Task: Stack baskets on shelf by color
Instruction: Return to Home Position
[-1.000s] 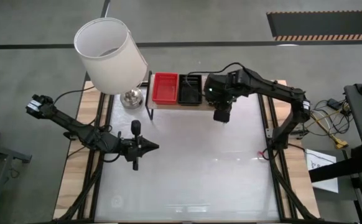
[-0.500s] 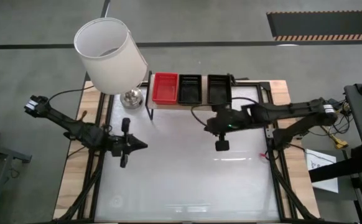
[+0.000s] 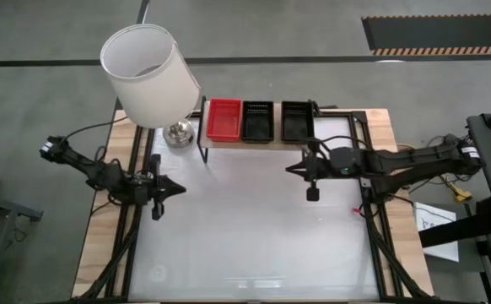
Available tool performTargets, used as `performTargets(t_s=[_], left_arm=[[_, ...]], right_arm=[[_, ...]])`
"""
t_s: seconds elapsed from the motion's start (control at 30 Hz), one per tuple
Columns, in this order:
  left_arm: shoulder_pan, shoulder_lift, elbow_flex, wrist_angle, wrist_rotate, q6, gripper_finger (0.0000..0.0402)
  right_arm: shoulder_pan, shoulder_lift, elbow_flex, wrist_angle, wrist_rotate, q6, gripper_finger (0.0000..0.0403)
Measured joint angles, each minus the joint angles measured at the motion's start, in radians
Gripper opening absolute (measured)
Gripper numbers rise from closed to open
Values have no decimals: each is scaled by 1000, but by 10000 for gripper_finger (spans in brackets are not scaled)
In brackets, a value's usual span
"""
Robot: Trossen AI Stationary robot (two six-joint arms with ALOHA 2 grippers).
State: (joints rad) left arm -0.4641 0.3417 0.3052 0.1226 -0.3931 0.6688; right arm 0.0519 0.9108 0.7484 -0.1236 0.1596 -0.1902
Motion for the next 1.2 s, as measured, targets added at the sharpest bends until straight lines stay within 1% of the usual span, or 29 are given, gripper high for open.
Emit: performTargets(t_s=[0.17, 0.43, 0.53, 0.63, 1.03, 1.2], left_arm=[[0, -112, -46, -3, -4, 34, 0], [0, -274, -91, -18, -12, 45, 0], [0, -324, -110, -38, -61, 45, 0], [1, -320, -118, -33, -113, 46, 0], [2, -314, -119, -26, -117, 41, 0], [2, -310, -124, -40, -117, -26, 0]], right_arm=[[-32, -96, -131, 102, -2, 6, 9], [-50, -239, -267, 146, -2, 6, 9], [-50, -290, -302, 152, -2, -3, 9], [-51, -339, -334, 151, -2, -11, 9], [-51, -533, -478, 168, -2, -21, 9], [-51, -604, -539, 191, -2, -41, 9]])
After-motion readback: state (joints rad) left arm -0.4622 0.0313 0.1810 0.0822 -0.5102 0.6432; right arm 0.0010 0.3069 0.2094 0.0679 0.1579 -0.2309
